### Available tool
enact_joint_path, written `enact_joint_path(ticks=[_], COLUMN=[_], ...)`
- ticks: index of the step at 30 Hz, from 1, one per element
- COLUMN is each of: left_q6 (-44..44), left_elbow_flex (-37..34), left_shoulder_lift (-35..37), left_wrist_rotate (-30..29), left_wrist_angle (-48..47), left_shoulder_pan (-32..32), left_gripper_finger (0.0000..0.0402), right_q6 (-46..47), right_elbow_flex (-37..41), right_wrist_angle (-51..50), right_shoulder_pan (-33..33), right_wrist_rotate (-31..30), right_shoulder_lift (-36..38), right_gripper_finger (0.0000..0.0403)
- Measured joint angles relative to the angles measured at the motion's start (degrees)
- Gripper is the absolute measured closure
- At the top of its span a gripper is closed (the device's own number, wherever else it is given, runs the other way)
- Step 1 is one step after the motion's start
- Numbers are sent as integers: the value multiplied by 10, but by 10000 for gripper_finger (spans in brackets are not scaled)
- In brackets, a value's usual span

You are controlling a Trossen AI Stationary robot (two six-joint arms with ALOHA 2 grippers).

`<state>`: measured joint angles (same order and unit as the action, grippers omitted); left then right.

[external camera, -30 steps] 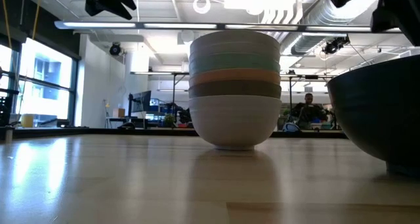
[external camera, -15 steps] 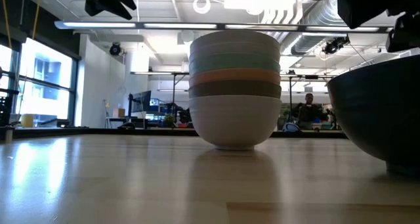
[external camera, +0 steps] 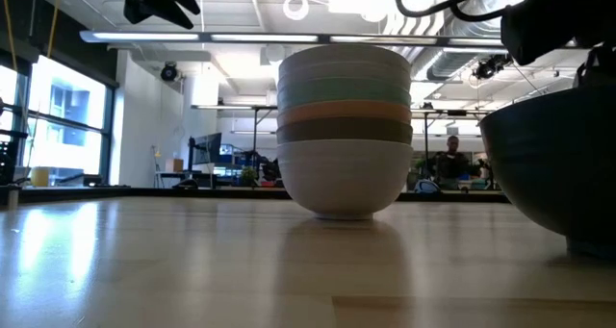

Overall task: Nest bowls inside each other
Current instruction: Stack the black bowl on the white bowl

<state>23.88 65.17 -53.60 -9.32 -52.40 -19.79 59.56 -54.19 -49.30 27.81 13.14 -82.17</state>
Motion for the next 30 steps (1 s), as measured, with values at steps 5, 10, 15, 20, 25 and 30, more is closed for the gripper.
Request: enact_joint_path(ticks=[5,10,15,20,25,30], left_q6=[0,2,2,6,10,11], left_elbow_flex=[0,0,0,0,0,0], left_shoulder_lift=[0,0,0,0,0,0], left_wrist_rotate=[0,0,0,0,0,0], left_wrist_angle=[0,0,0,0,0,0], left_shoulder_pan=[0,0,0,0,0,0], left_gripper_finger=[238,238,238,238,238,238], right_q6=[-11,-11,0,-7,-16,-22], right_elbow_flex=[0,13,27,27,27,27], right_wrist_angle=[-1,9,26,40,51,63], right_shoulder_pan=[0,0,0,1,1,1], right_wrist_rotate=[-7,-4,4,4,7,8], right_shoulder_lift=[-3,-9,-9,-16,-32,-38], right_gripper_finger=[264,264,264,269,296,320])
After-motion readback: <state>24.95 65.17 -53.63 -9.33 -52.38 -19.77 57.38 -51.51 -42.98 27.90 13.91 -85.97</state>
